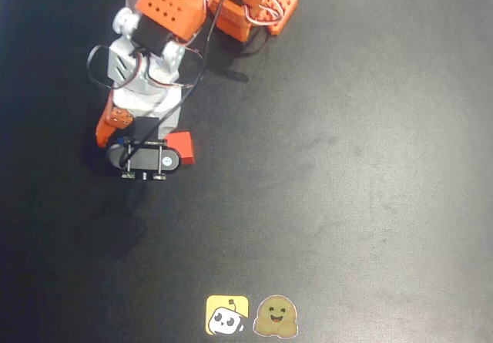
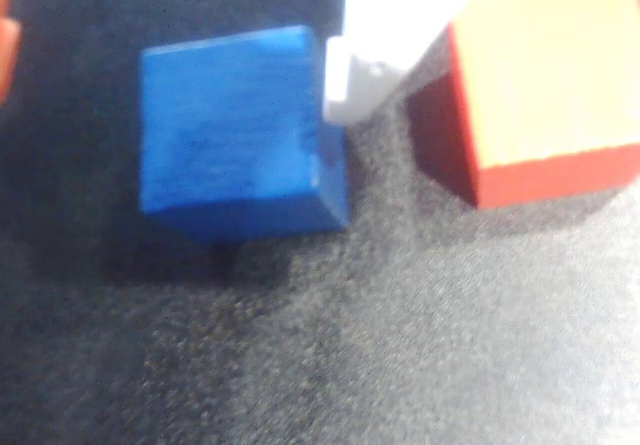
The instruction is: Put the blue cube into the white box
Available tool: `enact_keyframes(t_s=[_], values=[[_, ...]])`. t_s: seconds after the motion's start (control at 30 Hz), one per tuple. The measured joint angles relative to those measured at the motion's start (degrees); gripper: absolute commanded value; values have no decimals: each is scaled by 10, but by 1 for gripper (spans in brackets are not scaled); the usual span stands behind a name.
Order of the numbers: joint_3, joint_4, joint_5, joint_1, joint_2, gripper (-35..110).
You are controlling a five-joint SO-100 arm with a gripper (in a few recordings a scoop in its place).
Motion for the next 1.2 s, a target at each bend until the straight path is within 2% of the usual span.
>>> enact_keyframes(t_s=[0.87,1.2], values=[[25,-64,-14,0,-81,24],[33,-129,-10,2,-131,13]])
